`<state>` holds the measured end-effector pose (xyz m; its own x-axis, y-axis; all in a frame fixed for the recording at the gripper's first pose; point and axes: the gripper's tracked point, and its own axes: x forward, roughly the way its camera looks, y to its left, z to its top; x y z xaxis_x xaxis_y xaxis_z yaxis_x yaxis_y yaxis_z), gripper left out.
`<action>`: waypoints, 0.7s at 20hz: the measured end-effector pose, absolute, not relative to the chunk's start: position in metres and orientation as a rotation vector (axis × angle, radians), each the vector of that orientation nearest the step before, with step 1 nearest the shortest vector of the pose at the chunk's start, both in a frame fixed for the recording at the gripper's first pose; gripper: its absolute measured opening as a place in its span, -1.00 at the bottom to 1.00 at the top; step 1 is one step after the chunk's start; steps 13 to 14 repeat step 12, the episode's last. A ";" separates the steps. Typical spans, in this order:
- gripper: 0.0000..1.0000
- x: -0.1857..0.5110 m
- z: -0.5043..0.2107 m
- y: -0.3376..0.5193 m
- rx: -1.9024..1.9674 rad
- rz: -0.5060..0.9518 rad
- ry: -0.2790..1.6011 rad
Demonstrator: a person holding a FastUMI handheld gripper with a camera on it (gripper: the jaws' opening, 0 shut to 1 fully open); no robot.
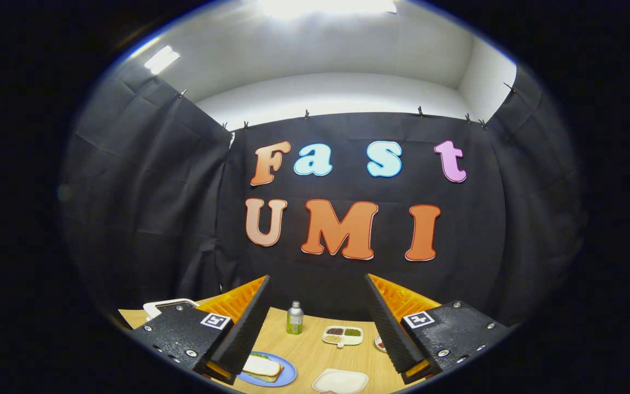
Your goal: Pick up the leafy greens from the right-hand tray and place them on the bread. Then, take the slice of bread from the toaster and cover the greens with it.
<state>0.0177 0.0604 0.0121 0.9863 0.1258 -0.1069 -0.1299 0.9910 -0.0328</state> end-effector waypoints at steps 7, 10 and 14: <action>0.97 0.017 0.017 0.060 -0.048 0.126 0.080; 0.97 0.016 0.017 0.061 -0.058 0.123 0.053; 0.97 0.015 0.018 0.065 -0.063 0.128 0.045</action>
